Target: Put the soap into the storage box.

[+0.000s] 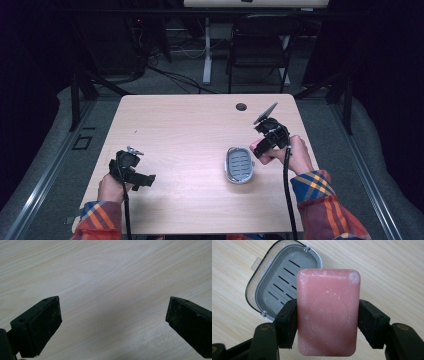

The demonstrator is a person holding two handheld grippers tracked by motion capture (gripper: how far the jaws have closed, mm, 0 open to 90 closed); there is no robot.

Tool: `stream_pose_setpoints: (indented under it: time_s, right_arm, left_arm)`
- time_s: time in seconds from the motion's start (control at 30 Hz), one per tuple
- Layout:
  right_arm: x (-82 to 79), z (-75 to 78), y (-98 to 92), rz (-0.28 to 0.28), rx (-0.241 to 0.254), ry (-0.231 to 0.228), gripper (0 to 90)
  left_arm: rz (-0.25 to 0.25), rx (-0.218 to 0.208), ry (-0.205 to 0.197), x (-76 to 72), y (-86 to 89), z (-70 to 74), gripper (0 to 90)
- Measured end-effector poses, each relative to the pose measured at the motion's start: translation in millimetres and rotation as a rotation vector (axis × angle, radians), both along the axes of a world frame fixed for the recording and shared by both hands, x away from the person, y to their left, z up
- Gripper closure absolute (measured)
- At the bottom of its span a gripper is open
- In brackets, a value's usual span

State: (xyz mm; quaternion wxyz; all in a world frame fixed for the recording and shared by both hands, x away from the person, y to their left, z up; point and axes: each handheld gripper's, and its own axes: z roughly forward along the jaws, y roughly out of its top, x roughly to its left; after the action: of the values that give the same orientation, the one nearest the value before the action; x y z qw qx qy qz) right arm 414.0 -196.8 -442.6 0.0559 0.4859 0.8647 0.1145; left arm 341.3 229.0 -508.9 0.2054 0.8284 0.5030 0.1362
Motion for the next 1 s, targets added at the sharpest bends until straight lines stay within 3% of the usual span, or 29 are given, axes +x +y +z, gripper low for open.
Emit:
stream_pose_setpoints:
  time_s: [0.43, 0.7, 0.9, 1.0]
  right_arm:
    - [5.9, -5.7, 18.0, 0.034, -0.017, 0.028, 37.3]
    - [9.3, -13.9, 25.2, 0.016, -0.01, 0.038, 37.3]
    - [12.2, -18.9, 30.3, 0.024, -0.035, 0.068, 37.3]
    - [12.1, -21.8, 34.4, 0.007, -0.034, 0.059, 37.3]
  left_arm:
    - [-0.004, 0.002, 0.0, -0.2, -0.6, 0.1, 0.0]
    - [-0.005, 0.001, 0.0, 0.0, -0.2, 0.2, 0.0]
    - [-0.021, 0.009, 0.011, 0.0, -2.1, -0.6, 0.0]
    - [-0.023, 0.01, 0.011, 0.1, -2.2, -0.6, 0.0]
